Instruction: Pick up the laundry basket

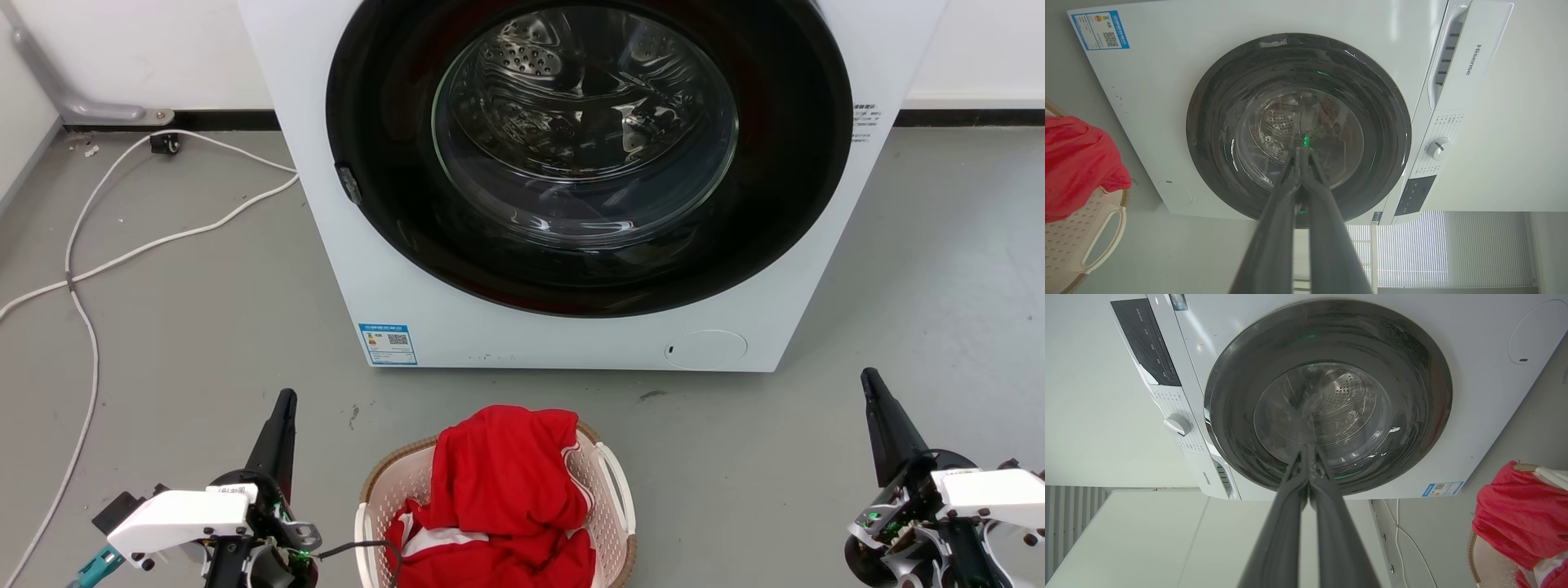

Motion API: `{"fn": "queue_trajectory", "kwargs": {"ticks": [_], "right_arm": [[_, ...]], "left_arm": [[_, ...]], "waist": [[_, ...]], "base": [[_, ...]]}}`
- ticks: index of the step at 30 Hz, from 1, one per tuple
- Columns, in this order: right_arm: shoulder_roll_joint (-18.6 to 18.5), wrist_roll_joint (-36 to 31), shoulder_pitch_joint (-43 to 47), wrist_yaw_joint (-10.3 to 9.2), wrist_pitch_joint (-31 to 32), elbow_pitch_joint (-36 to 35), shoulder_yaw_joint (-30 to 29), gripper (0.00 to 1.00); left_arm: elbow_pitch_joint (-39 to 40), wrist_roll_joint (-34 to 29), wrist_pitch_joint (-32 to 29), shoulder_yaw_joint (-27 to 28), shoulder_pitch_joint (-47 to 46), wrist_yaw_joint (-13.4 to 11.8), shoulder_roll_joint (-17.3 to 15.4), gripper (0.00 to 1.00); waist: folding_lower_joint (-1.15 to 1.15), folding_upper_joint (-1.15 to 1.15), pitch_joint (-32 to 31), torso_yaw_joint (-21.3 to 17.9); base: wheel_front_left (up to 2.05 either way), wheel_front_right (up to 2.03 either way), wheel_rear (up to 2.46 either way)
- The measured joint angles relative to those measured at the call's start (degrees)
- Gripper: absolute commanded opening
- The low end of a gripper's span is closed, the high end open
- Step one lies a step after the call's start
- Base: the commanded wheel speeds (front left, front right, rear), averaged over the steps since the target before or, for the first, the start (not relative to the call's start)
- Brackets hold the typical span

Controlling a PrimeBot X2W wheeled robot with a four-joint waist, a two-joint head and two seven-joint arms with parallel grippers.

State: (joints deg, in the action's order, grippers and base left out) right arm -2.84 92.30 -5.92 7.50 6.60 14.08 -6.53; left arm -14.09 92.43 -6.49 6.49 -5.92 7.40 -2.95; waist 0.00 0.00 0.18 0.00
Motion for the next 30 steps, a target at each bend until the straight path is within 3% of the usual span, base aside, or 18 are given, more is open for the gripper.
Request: {"fn": "queue_trajectory", "kwargs": {"ticks": [30], "right_arm": [[0.00,0.00,0.00,0.00,0.00,0.00,-0.01,0.00]], "left_arm": [[0.00,0.00,0.00,0.01,-0.01,0.00,0.01,0.00]], "waist": [[0.00,0.00,0.00,0.00]], "base": [[0.00,0.00,0.00]]}}
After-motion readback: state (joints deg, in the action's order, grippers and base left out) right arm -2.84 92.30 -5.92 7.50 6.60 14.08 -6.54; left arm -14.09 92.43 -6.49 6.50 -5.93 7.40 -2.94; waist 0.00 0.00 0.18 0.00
